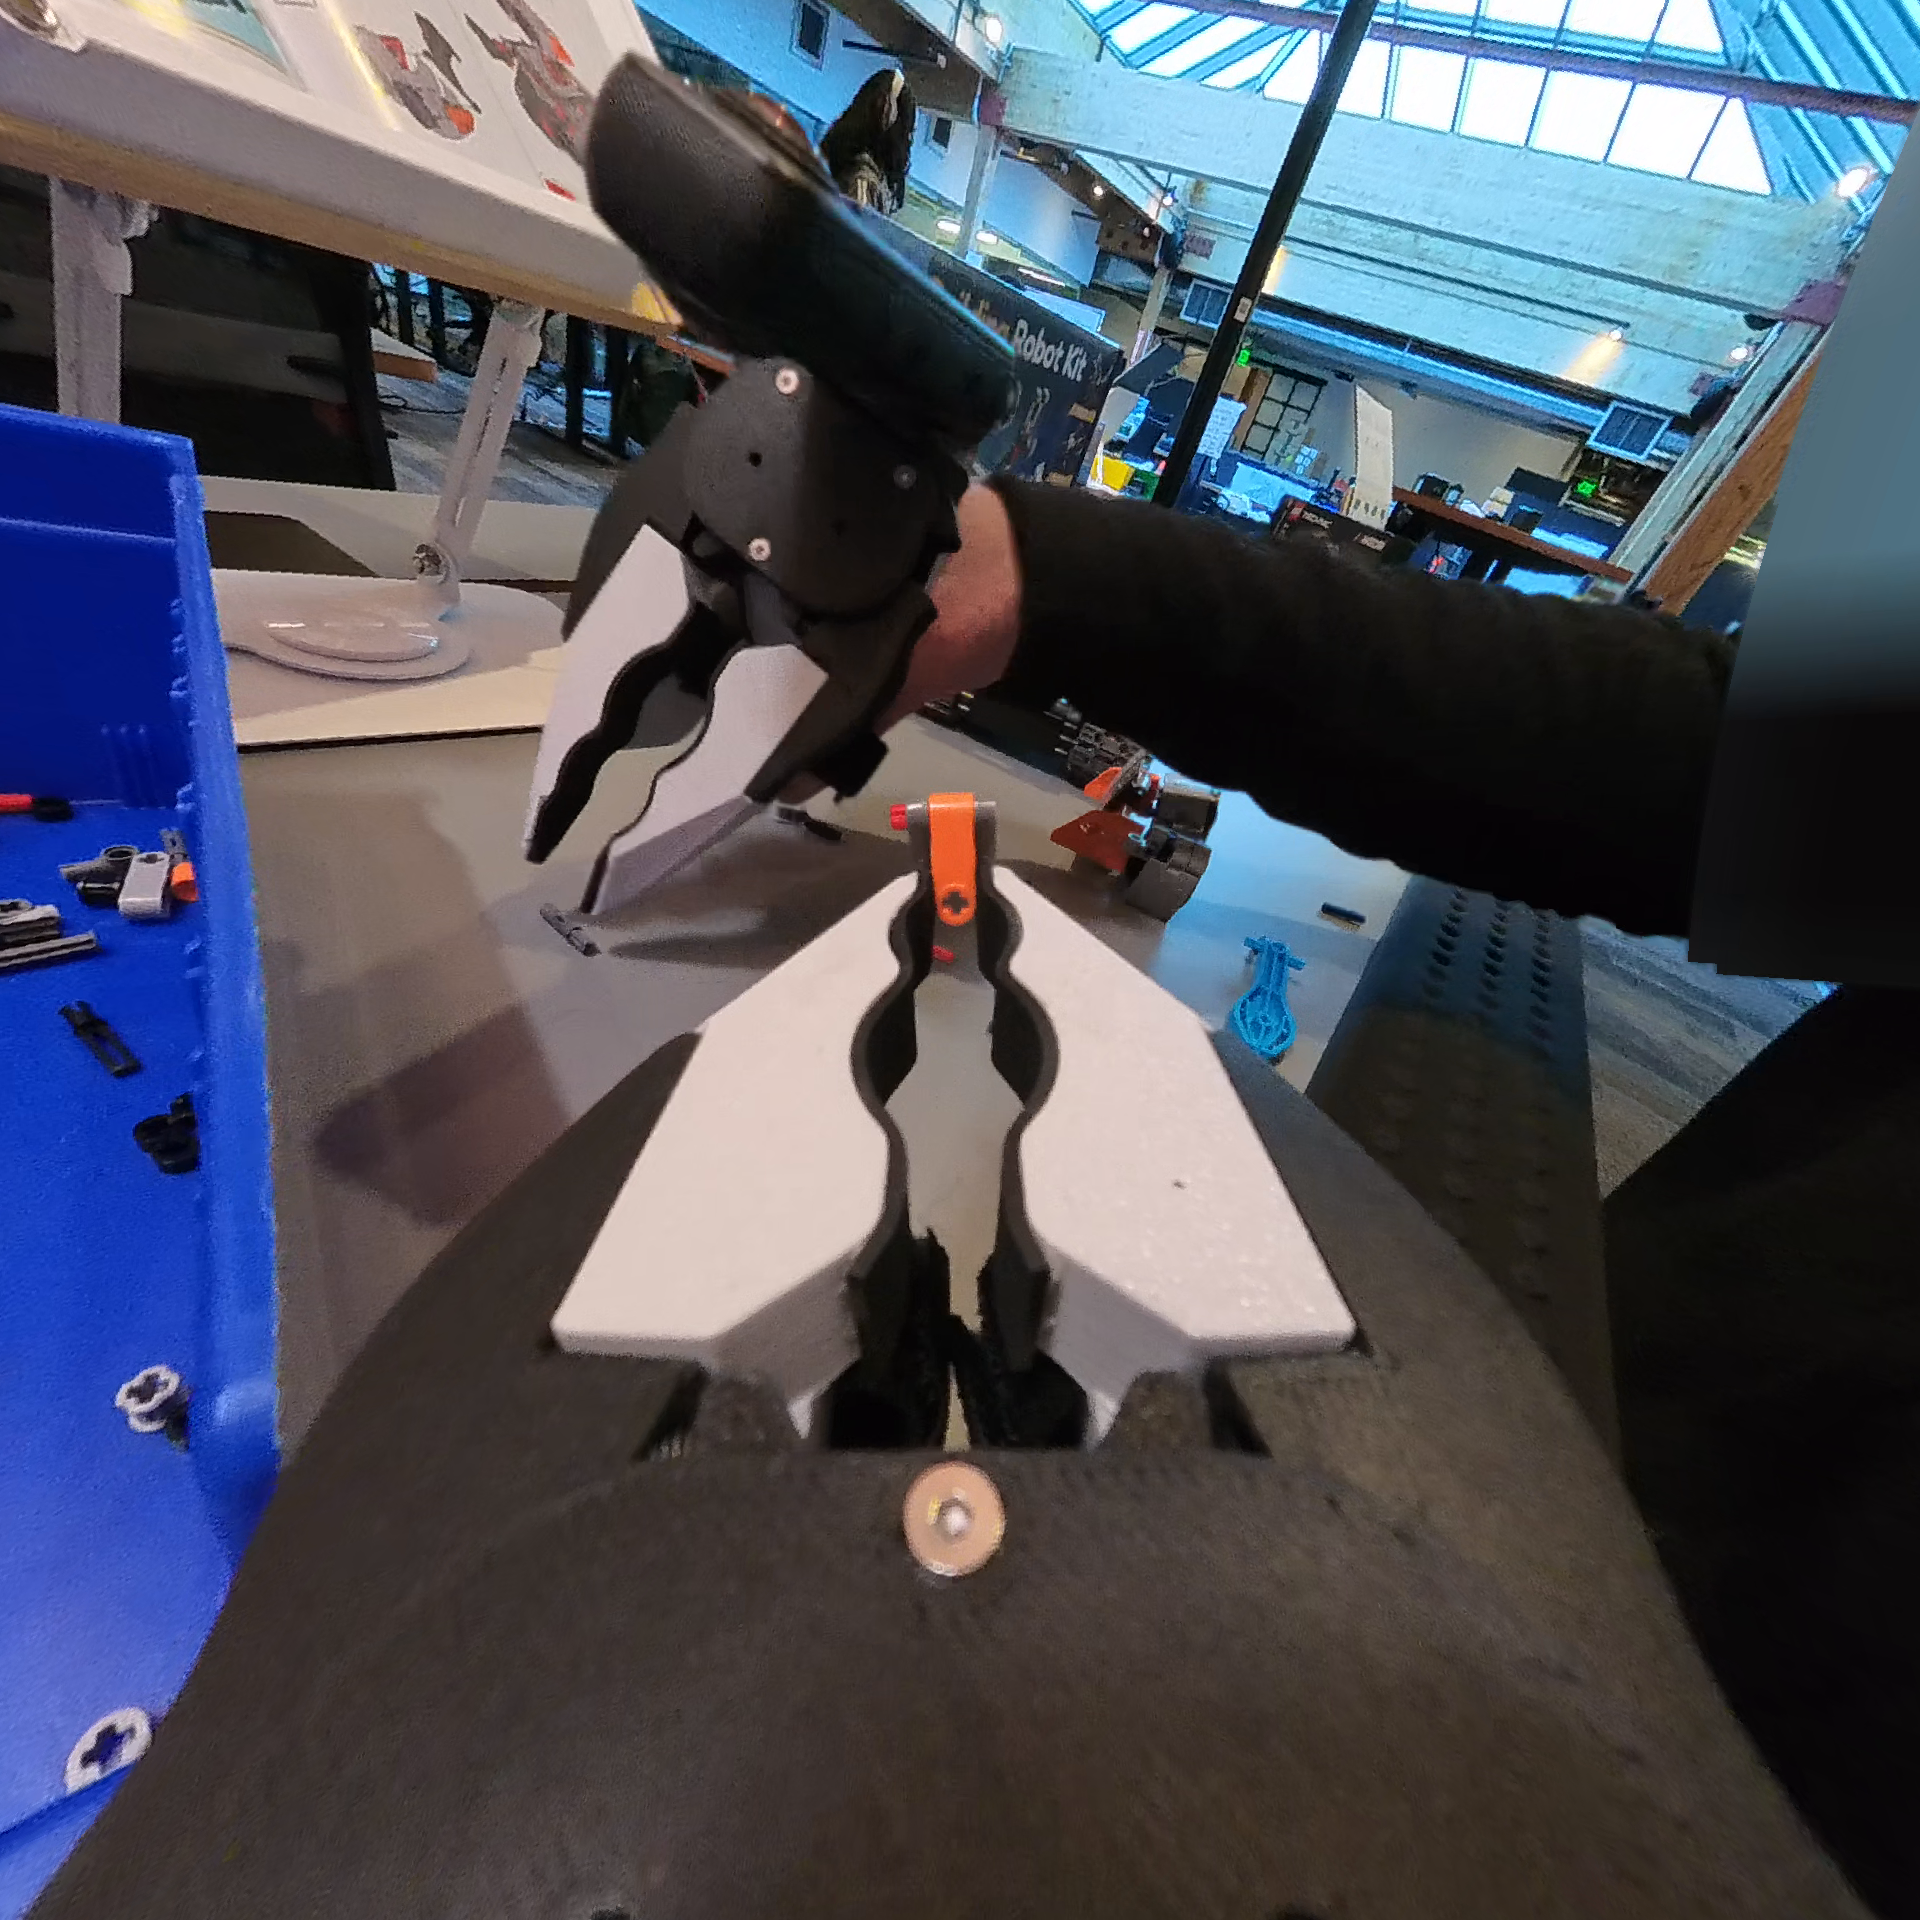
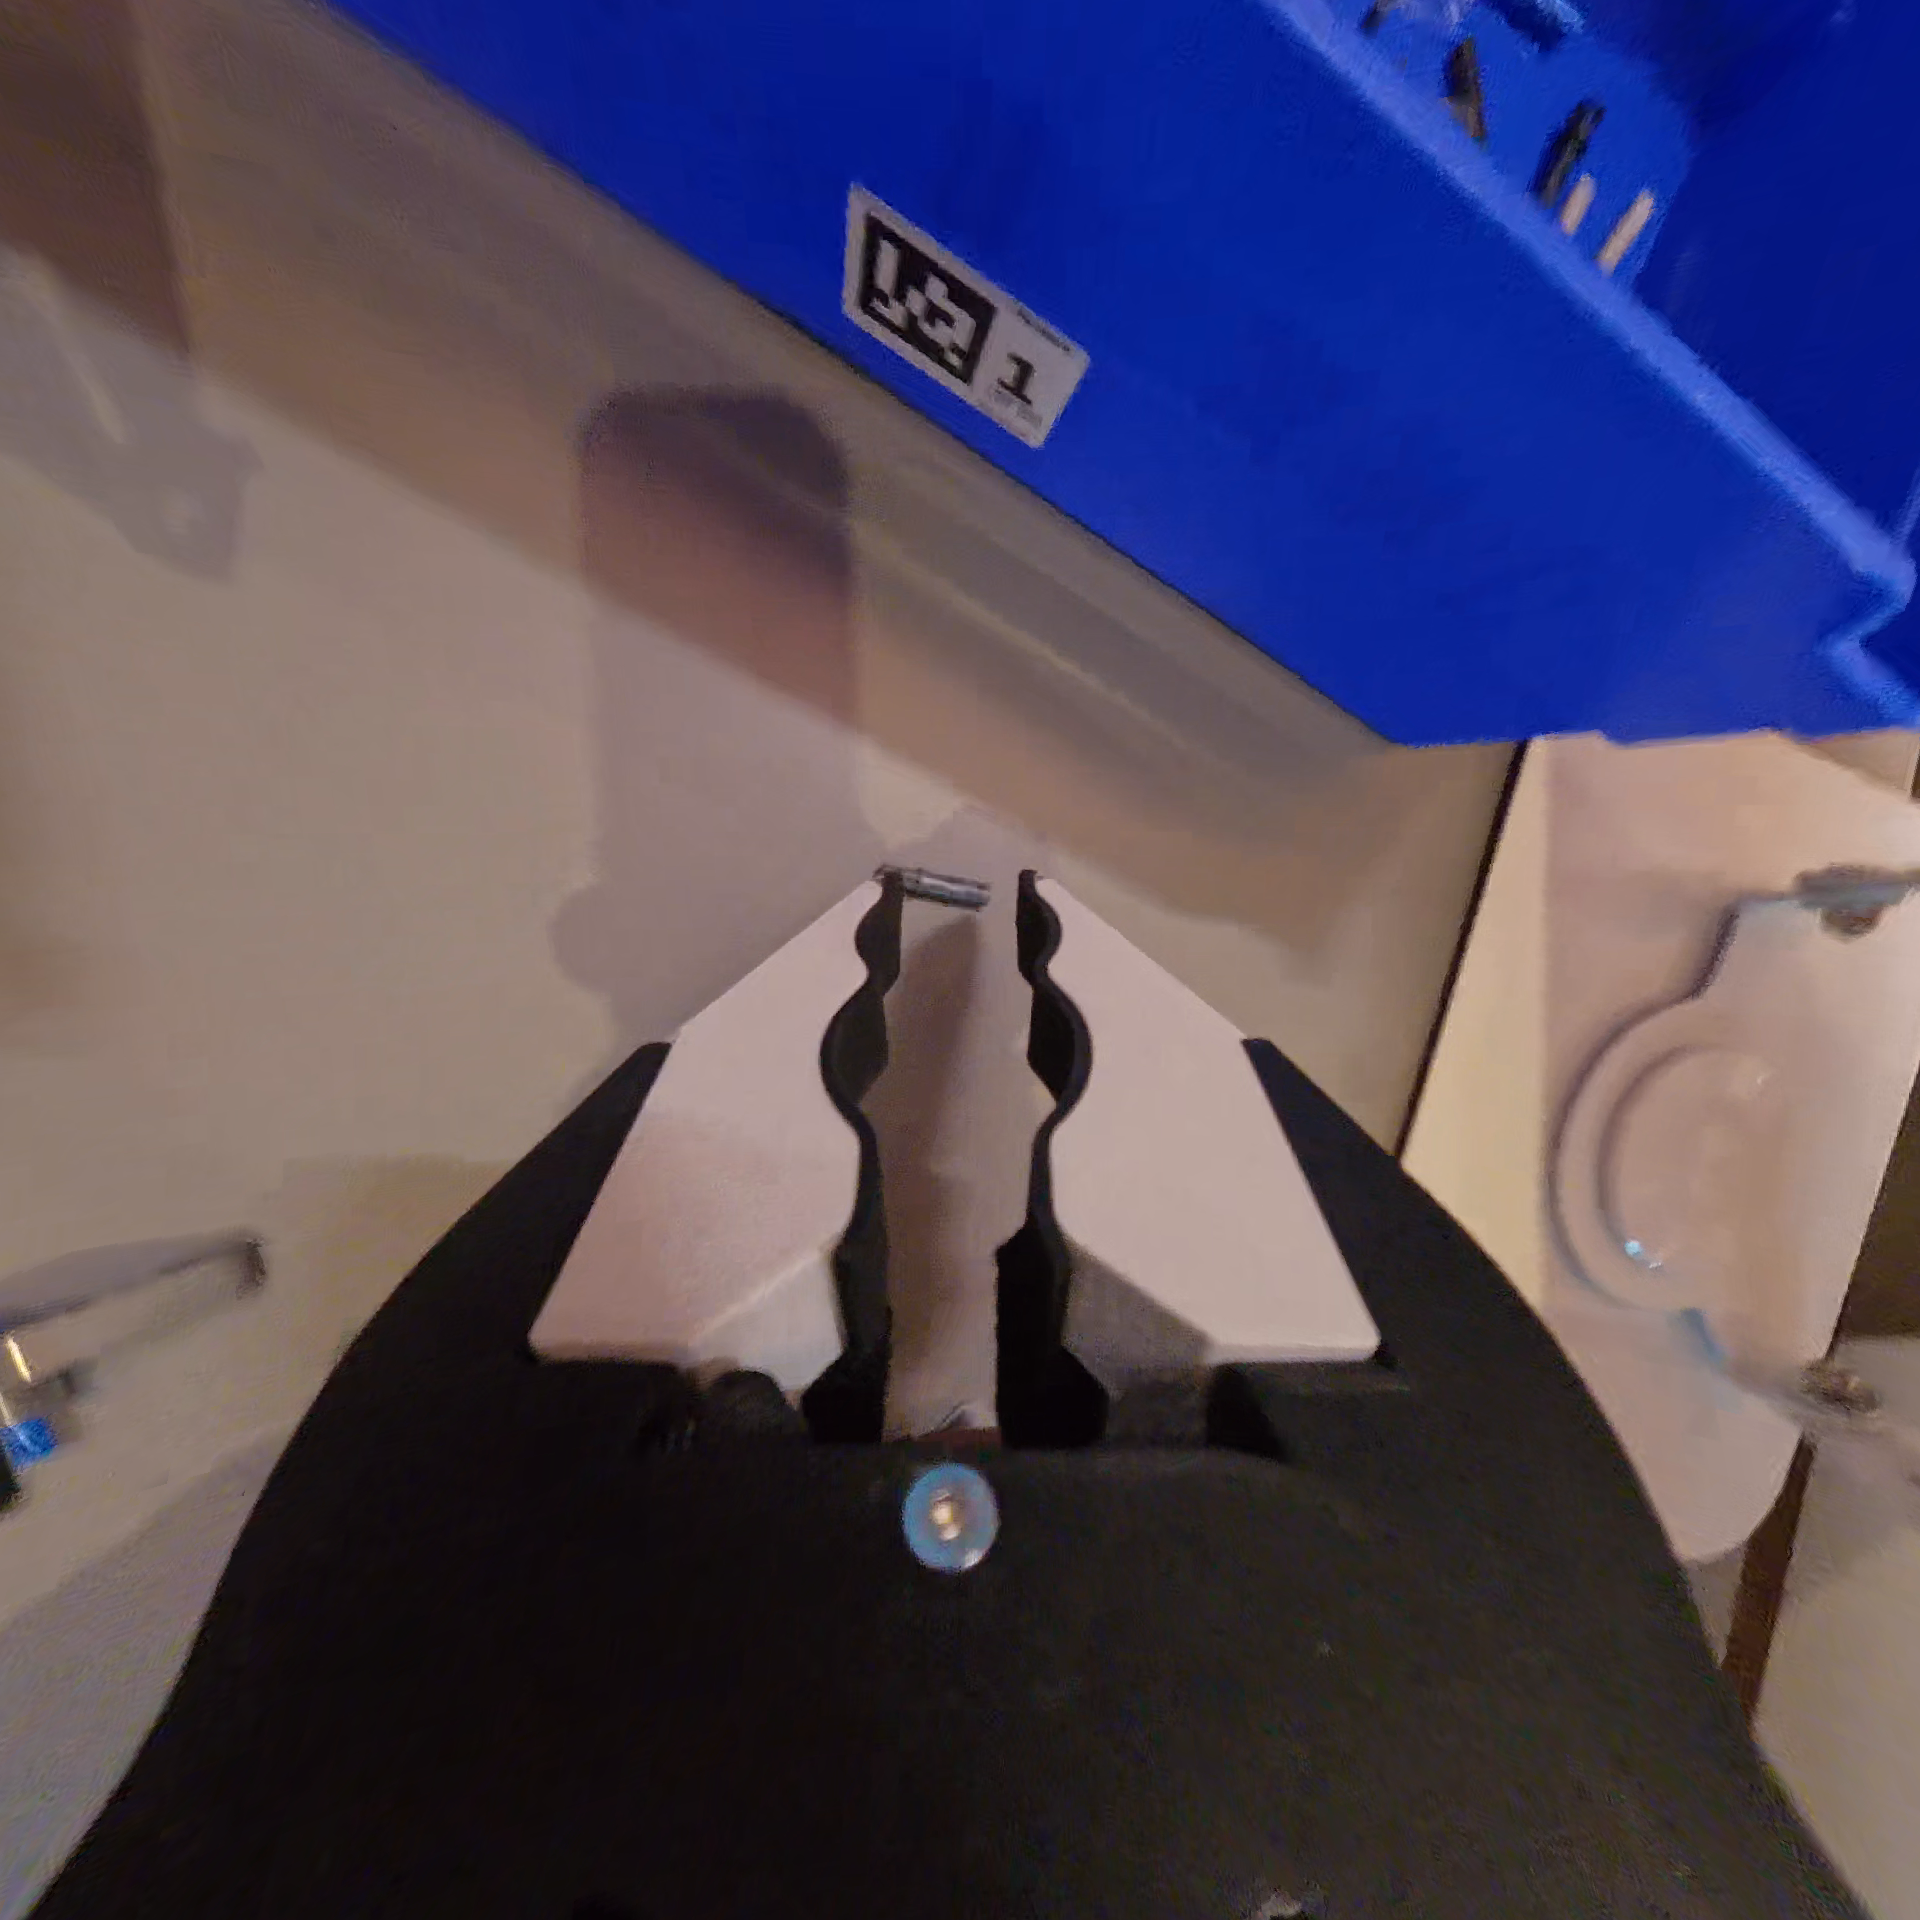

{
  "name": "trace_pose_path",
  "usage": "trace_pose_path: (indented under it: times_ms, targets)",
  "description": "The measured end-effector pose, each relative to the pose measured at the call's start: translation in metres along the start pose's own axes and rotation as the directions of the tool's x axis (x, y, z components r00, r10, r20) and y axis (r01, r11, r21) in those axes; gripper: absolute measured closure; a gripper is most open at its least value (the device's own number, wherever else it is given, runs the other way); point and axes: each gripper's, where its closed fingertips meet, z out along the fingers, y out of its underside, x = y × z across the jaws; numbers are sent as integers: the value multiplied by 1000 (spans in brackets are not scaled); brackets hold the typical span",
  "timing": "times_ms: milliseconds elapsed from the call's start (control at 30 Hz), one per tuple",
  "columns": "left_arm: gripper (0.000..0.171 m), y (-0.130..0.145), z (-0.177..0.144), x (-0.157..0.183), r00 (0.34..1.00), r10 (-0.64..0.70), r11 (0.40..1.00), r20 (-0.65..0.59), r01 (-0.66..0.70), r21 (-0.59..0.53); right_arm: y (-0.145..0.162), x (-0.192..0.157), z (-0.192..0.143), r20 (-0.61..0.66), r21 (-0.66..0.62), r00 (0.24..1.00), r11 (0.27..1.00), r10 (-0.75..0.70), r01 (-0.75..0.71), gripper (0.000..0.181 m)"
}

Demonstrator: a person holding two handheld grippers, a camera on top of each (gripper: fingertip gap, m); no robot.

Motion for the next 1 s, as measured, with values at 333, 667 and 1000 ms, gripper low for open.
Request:
trace_pose_path:
  times_ms: [333,667,1000]
  targets:
    - [166,0,2,5,1000,-6,1000,-12,6,4,5,-3,9,250,-25,923,951,-292,307,161]
    - [166,0,4,1,1000,-21,1000,-8,21,-1,9,-11,13,356,15,924,990,-139,143,180]
    - [166,-11,17,8,984,-150,985,-95,157,65,-4,-57,-47,141,115,990,993,-22,6,181]
